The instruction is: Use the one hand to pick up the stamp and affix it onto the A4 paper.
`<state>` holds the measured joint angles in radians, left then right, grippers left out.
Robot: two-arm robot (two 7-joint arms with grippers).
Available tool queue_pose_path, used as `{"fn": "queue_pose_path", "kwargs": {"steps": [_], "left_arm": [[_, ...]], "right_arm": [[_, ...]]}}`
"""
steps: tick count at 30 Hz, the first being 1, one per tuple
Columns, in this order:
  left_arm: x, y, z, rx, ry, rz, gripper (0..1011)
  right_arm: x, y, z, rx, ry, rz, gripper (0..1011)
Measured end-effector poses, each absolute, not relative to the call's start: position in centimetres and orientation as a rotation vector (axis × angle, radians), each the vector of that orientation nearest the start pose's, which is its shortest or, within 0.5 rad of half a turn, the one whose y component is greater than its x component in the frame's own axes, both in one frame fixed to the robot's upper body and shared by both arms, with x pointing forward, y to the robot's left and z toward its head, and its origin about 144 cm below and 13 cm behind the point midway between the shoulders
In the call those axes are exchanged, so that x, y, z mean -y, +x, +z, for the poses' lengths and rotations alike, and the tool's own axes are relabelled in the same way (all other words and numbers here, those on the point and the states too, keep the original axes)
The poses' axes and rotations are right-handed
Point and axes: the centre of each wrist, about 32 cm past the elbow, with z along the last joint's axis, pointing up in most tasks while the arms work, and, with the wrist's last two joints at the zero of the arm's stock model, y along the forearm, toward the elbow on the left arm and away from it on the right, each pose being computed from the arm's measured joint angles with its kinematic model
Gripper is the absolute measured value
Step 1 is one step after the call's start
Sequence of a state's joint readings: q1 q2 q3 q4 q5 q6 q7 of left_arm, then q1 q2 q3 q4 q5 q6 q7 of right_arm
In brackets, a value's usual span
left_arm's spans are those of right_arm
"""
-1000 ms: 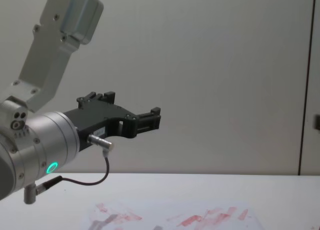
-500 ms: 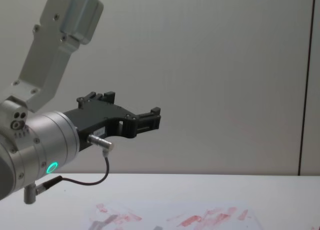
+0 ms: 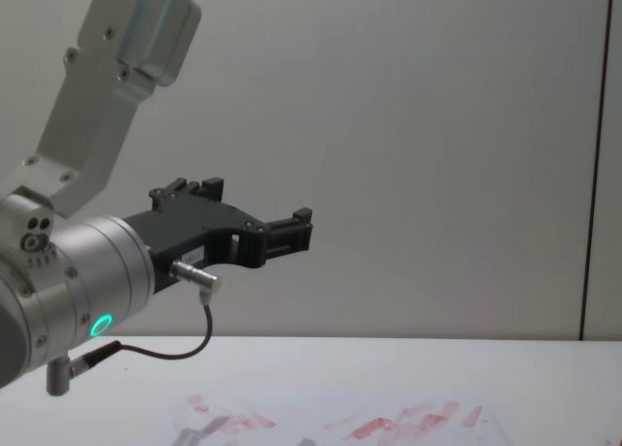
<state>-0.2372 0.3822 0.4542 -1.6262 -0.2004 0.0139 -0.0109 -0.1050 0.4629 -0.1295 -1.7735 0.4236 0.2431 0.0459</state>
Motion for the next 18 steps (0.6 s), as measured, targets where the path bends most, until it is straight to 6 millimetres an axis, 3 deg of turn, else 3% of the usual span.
{"fn": "queue_pose_path", "kwargs": {"steps": [18], "left_arm": [[-19.8, 49.2, 120.4, 0.268, 0.061, 1.124, 1002]], "right_arm": [[27.5, 43.7, 116.1, -0.205, -0.329, -1.345, 1001]]}}
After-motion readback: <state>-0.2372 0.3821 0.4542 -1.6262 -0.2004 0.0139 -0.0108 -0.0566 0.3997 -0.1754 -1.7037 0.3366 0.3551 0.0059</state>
